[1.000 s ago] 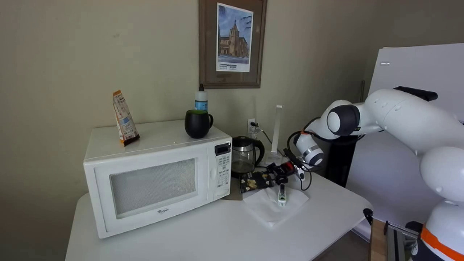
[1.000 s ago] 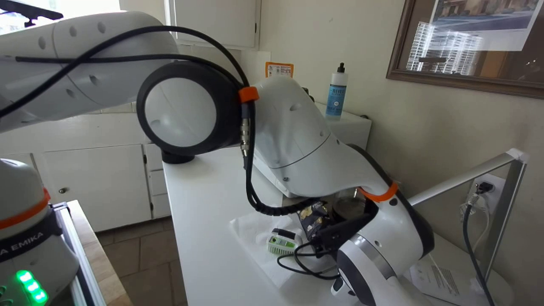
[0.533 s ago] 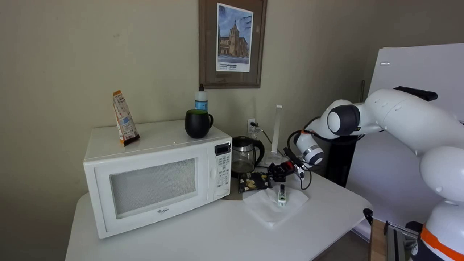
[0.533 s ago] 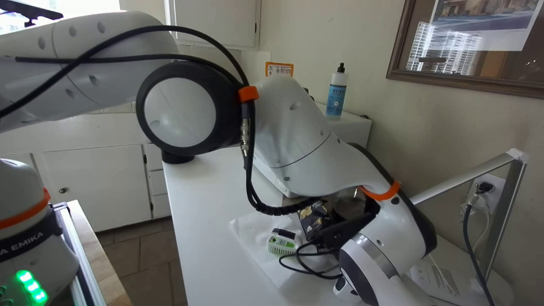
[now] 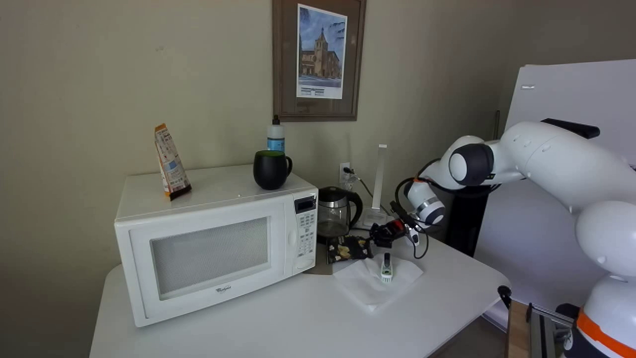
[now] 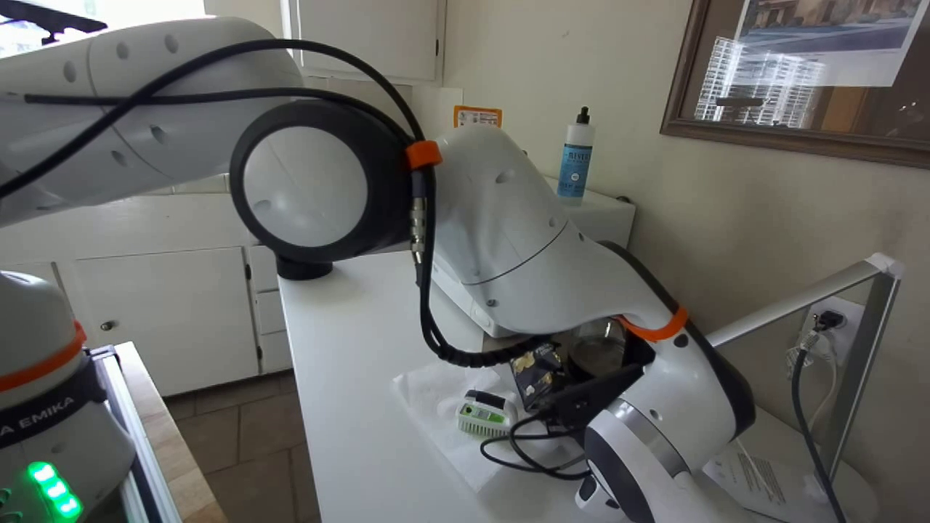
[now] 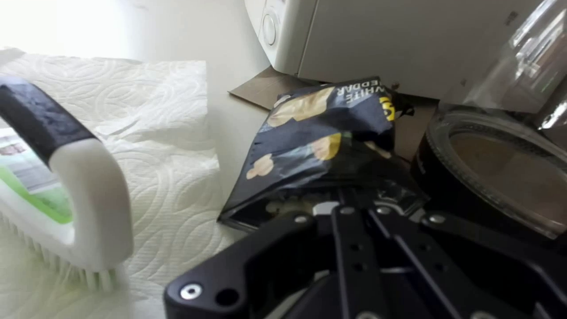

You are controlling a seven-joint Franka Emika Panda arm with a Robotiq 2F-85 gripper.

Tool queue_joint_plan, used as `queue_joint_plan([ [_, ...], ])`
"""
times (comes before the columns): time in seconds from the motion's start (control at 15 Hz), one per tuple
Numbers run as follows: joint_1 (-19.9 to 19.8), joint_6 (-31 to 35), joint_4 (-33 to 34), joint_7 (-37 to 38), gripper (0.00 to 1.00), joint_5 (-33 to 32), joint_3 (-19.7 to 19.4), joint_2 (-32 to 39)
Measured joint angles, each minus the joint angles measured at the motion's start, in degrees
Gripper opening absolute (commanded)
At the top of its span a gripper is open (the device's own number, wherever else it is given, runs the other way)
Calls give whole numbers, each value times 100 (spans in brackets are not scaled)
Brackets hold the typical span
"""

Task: Put the white object in the black packet

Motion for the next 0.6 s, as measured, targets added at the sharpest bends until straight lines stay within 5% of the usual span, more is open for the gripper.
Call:
queue_joint_plan([
  [0.4, -31, -76, 1, 34, 0, -149, -220, -174],
  [0.6, 74, -310, -205, -111, 0, -762, -428, -532],
])
